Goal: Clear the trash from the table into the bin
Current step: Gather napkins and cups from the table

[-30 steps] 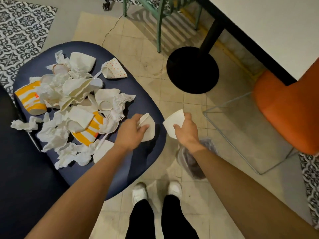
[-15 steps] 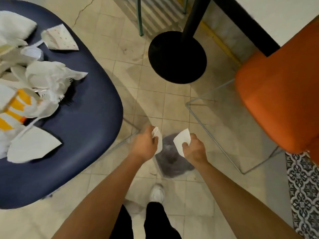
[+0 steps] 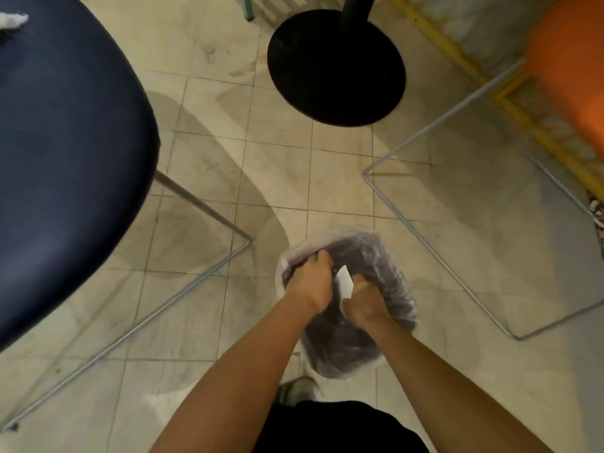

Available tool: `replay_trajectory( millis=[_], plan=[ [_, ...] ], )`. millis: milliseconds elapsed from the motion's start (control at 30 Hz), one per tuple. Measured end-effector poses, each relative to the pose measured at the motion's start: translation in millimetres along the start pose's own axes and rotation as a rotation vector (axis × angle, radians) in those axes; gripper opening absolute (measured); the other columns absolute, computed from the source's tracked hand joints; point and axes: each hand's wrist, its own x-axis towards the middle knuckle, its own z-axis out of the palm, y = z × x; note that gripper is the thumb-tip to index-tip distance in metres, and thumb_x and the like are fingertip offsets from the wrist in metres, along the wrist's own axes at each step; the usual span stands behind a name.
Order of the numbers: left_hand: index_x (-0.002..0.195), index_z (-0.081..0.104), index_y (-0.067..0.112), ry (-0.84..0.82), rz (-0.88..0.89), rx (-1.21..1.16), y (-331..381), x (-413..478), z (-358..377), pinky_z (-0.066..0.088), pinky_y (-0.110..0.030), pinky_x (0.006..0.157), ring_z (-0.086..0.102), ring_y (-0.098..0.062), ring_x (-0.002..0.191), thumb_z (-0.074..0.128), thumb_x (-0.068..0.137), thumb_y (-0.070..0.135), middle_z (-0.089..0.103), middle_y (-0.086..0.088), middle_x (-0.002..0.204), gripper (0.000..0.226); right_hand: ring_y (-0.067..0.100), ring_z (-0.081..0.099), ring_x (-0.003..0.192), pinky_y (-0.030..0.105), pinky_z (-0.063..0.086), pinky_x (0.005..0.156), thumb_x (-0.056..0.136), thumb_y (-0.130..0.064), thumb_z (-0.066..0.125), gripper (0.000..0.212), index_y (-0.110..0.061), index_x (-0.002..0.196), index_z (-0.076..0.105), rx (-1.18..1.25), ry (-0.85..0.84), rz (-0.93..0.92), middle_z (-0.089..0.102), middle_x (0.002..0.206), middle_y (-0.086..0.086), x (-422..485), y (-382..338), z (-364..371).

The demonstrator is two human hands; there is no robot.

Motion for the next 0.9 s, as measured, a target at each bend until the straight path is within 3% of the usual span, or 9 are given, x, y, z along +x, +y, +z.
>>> replay_trajectory(
  millis=[233,400,567,767,900],
  plan=[
    [0.133,0.035,0.005,-0.138,-0.018,0.159,-14.9,47.8,35.4,0.036,-0.047,0.105,0.044,-0.039,0.127,0.039,0.095,0.008,0.041,-0.021,0.14,0.038,0.034,0.046,0.129,0.036,0.036,0.105,0.088,-0.015,0.058,0.067,-0.009,0.146,0.026,-0.086,-0.081,-0.088,0.048,0.138,0.023,53.6,15.2,32.2],
    [0.134,0.036,0.004,-0.141,0.002,0.183,-11.4,45.7,32.2,0.036,-0.044,0.106,0.043,-0.037,0.128,0.047,0.092,0.01,0.039,-0.02,0.141,0.044,0.032,0.044,0.131,0.039,0.036,0.109,0.087,-0.021,0.056,0.065,-0.011,0.145,0.03,-0.087,-0.096,-0.094,0.045,0.142,0.019,64.2,18.0,40.4],
    [0.131,0.044,0.009,-0.031,0.091,0.118,-3.8,22.6,9.4,0.038,-0.04,0.106,0.047,-0.033,0.124,0.051,0.087,0.006,0.044,-0.015,0.137,0.044,0.034,0.051,0.121,0.042,0.042,0.103,0.092,-0.018,0.051,0.042,-0.009,0.133,0.047,-0.033,-0.05,-0.14,0.053,0.133,0.017,44.9,14.1,23.5],
    [0.117,0.057,0.011,0.1,0.168,-0.08,6.0,-39.1,-42.5,0.041,-0.027,0.093,0.056,-0.027,0.112,0.053,0.085,0.005,0.059,-0.011,0.122,0.033,0.03,0.057,0.11,0.035,0.047,0.095,0.087,-0.017,0.057,0.035,-0.013,0.122,0.056,0.026,0.07,-0.185,0.063,0.116,0.012,-16.1,-14.9,-24.7],
    [0.113,0.06,0.01,0.236,0.18,-0.203,15.6,-96.5,-91.4,0.048,-0.032,0.084,0.06,-0.028,0.1,0.056,0.083,0.004,0.062,-0.01,0.113,0.03,0.028,0.058,0.111,0.036,0.047,0.097,0.088,-0.012,0.057,0.034,-0.009,0.122,0.057,0.043,0.125,-0.259,0.062,0.12,0.012,-70.7,-50.3,-65.1]
  ],
)
